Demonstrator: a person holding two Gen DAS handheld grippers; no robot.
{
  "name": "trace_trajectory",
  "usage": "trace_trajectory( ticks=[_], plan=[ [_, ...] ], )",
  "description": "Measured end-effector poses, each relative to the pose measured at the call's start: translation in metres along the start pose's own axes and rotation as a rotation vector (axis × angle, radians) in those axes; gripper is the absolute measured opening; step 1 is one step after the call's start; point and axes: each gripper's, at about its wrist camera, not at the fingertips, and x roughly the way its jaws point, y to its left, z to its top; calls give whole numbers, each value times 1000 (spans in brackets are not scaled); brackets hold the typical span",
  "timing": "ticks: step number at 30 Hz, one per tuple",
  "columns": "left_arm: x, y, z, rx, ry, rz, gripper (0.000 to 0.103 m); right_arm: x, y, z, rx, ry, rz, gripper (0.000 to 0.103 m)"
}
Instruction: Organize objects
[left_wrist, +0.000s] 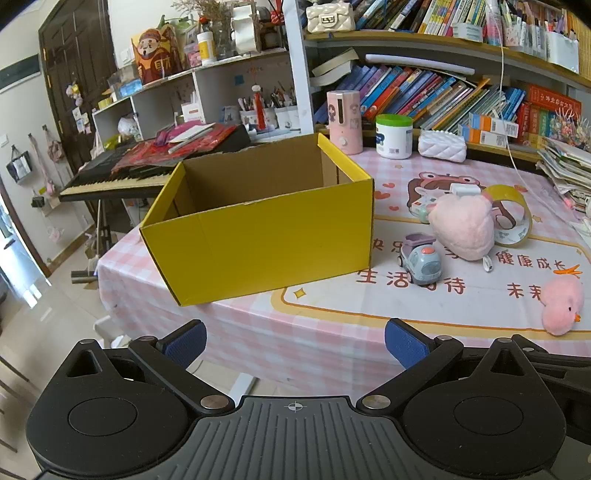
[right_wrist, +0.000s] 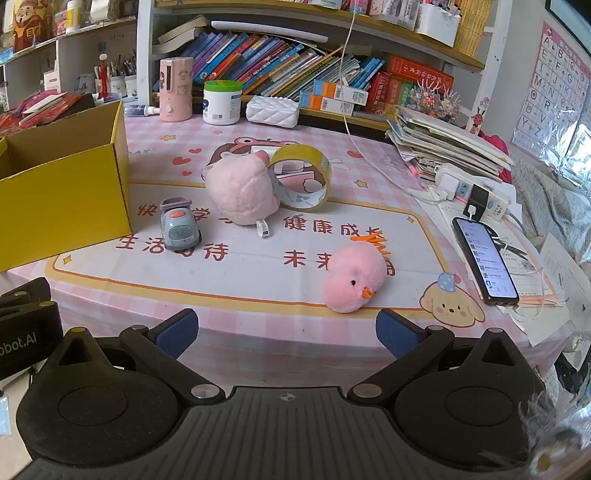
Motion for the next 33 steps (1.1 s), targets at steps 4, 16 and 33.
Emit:
trace_trajectory(
  ticks=[4,16,33],
  plan=[
    [2,1,-1,-1,6,0,103,1,1,1,1,5,5,103],
    [8,5,-1,-2,26,-4,103,5,5,3,-6,19,9,103],
    [9,5,1,3,29,-9,103,5,6,3,-4,20,7,103]
  ],
)
